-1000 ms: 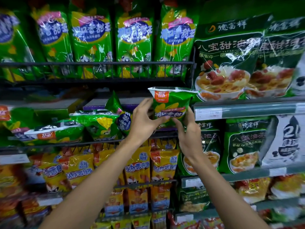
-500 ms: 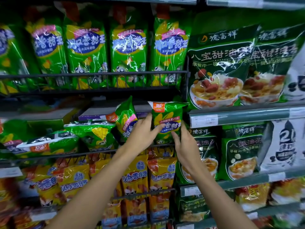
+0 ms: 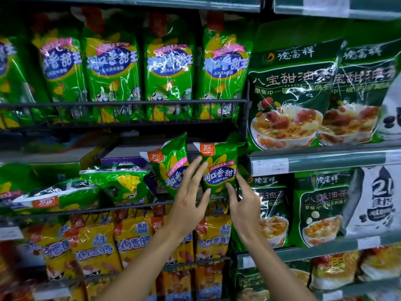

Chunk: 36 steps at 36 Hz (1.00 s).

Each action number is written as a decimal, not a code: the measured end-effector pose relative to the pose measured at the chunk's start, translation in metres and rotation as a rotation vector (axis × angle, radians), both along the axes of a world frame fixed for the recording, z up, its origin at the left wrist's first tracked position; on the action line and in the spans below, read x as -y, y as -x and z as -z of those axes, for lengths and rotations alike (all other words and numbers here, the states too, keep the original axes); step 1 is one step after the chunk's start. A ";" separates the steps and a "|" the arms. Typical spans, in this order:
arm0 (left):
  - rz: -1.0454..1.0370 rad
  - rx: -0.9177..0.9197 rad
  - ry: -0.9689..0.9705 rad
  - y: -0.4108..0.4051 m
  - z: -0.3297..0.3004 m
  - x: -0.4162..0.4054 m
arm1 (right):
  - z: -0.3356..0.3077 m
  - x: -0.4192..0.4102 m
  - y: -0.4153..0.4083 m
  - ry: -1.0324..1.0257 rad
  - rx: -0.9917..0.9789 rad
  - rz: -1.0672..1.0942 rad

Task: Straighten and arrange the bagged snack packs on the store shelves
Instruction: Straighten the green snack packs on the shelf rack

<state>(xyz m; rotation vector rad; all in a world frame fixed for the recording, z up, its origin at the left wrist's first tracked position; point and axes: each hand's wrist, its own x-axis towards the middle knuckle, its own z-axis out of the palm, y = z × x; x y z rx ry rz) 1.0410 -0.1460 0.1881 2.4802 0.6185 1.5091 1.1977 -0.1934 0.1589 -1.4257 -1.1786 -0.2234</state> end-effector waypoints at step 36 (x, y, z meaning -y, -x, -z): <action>-0.347 -0.474 -0.128 0.003 0.002 -0.017 | -0.004 -0.005 -0.013 0.127 -0.053 -0.005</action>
